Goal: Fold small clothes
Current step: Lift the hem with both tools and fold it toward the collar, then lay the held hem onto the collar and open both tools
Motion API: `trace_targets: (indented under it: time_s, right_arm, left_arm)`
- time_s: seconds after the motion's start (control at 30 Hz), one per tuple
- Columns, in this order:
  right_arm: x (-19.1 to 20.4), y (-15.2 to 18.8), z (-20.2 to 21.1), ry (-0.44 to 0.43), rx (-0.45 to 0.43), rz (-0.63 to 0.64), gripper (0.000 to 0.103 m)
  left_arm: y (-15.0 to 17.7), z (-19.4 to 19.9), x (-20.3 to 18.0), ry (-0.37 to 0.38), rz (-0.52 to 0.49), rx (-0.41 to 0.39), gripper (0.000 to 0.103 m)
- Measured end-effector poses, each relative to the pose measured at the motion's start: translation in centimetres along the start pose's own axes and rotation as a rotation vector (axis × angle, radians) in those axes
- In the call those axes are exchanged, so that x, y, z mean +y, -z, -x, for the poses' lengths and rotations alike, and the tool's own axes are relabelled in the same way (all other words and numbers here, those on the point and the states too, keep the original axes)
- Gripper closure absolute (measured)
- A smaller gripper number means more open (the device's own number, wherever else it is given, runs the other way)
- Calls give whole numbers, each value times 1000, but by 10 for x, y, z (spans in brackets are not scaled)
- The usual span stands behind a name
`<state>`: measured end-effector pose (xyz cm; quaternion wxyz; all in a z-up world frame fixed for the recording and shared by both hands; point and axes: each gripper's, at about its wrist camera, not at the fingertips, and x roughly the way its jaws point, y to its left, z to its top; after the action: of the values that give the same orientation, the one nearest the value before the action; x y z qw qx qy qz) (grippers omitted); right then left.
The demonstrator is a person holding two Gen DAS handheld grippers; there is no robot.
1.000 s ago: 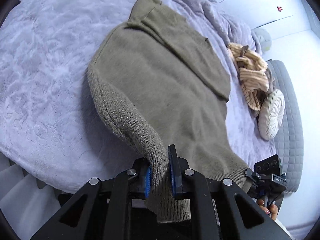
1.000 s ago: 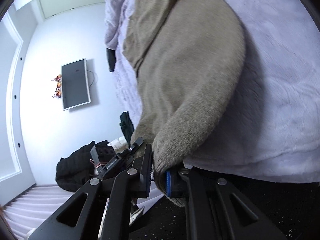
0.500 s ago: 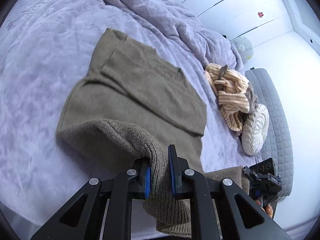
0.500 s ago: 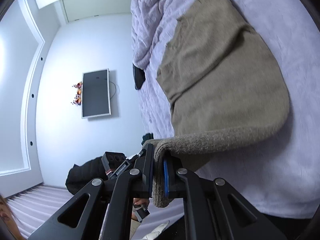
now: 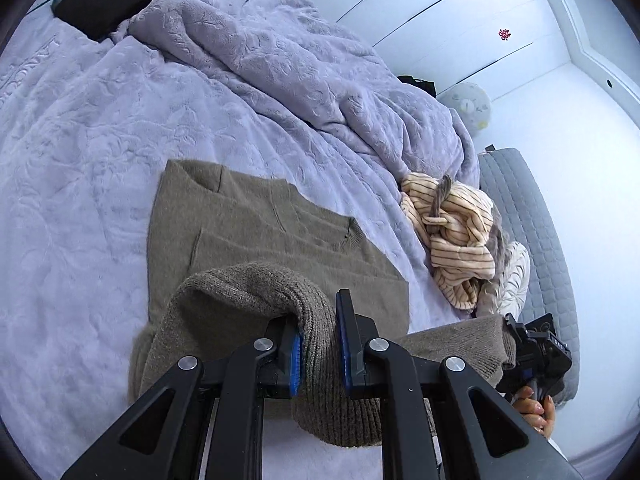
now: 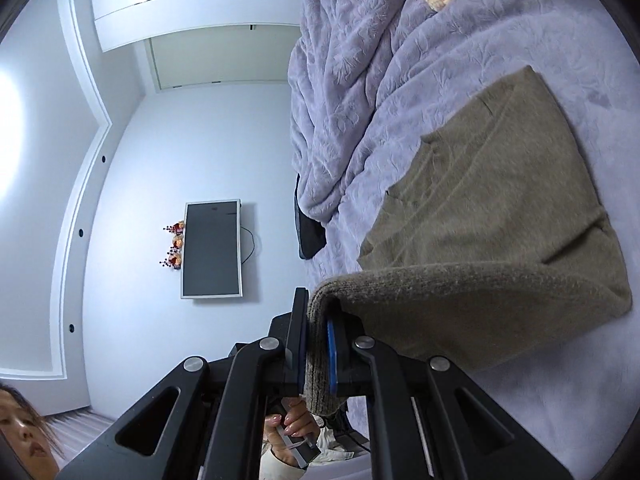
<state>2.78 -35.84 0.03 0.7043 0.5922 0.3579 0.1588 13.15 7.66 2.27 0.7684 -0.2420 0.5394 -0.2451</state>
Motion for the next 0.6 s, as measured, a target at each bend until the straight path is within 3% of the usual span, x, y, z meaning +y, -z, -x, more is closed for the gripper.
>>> trace_targets:
  time_s: [0.23,0.5,0.6]
  right_arm:
    - [-24,-69,-35,85,27,-42,94]
    - [-96,-125,-79,227,39,-168,94]
    - [-117,-134,-86,266,29,-206,94]
  left_arm:
    - [-38,-46,25,-103,65,-46,87]
    - [-41,-97,62,-256,97,11,87]
    - [-45,-103,70,-296,130,29,79]
